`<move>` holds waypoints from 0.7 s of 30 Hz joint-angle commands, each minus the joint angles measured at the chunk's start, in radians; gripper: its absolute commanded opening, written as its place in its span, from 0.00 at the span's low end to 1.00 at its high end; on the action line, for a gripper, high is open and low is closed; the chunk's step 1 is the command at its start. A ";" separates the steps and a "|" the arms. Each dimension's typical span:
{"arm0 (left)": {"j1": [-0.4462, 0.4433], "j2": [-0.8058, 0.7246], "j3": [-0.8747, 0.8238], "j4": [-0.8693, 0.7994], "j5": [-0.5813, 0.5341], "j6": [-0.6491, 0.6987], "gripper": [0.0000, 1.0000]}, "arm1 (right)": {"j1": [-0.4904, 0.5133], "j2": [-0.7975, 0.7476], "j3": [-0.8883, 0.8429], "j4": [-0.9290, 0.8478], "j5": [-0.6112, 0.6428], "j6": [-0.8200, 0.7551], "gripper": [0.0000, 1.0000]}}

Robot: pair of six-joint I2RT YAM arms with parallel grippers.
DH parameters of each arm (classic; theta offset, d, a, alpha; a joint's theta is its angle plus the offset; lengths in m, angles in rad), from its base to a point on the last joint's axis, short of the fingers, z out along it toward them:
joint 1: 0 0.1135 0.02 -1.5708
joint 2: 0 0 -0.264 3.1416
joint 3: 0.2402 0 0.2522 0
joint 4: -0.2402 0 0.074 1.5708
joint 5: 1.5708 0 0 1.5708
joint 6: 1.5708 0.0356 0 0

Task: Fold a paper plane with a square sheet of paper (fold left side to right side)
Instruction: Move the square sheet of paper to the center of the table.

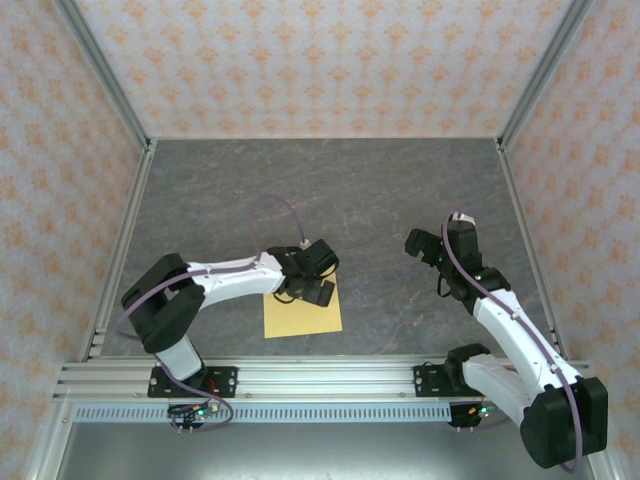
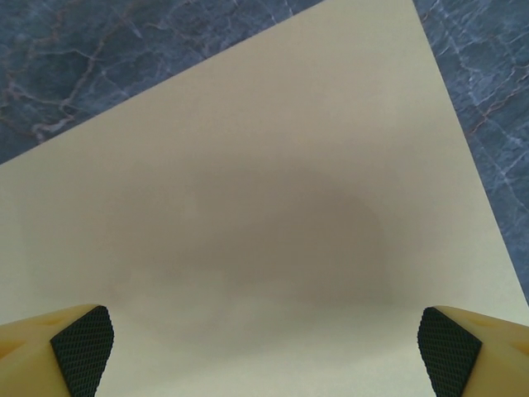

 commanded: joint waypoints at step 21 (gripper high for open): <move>0.062 0.341 0.309 -0.006 0.149 0.118 0.95 | 0.007 -0.013 0.013 -0.041 0.018 -0.002 1.00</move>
